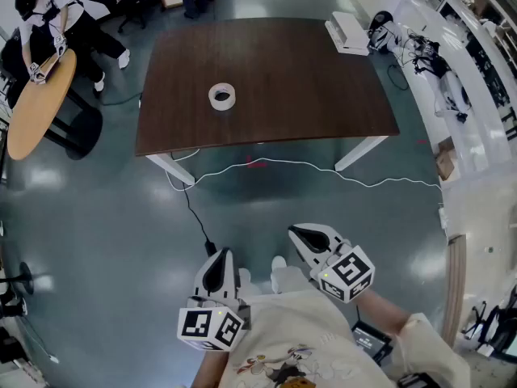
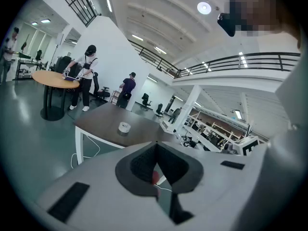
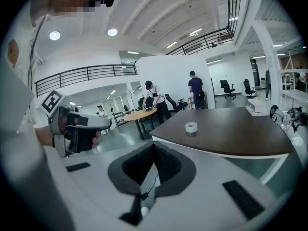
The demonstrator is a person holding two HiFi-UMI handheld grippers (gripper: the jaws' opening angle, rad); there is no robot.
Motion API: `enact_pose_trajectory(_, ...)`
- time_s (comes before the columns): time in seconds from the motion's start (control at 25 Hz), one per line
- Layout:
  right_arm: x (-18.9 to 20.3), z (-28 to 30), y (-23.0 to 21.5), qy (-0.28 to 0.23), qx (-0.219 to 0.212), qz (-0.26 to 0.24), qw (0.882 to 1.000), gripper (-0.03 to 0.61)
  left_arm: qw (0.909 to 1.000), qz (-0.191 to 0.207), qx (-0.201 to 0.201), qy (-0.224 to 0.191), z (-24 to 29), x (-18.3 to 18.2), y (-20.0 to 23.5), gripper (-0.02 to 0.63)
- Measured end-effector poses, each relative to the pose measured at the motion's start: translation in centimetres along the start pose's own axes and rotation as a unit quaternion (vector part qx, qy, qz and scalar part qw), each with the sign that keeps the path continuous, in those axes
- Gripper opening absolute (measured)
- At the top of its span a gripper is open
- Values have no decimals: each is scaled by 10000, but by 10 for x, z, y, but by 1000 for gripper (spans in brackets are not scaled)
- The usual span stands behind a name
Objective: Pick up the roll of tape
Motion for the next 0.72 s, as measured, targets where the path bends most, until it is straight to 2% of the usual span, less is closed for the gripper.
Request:
enact_pose_trajectory(0.12,9,-14,5,115,300,-316,9990,6,9996,-26,169,225,-1,15,-22,2)
enact_pose_trajectory(0.28,10,-37,4,-137,247,-103,9995,6,9987,109,295,389,-6,33,-44,2)
enact_pose_trajectory(0.52,13,-66,-3,-303,242,-96,9992,6,9990,197,276,299,-10,38,-61,2)
enact_pose_trajectory(0.72,10,-75,-13,-488,110,-318,9982,6,9993,290,152,164,-7,43,-76,2)
Point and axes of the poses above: the fingertips, and each gripper's own axes: z forward along the fingers, y to its left, x out of its underside, the point moved 6 cm from there along -z, backward along the fingers, and after that the axes turned 6 degrees about y, right-handed, at the moved point
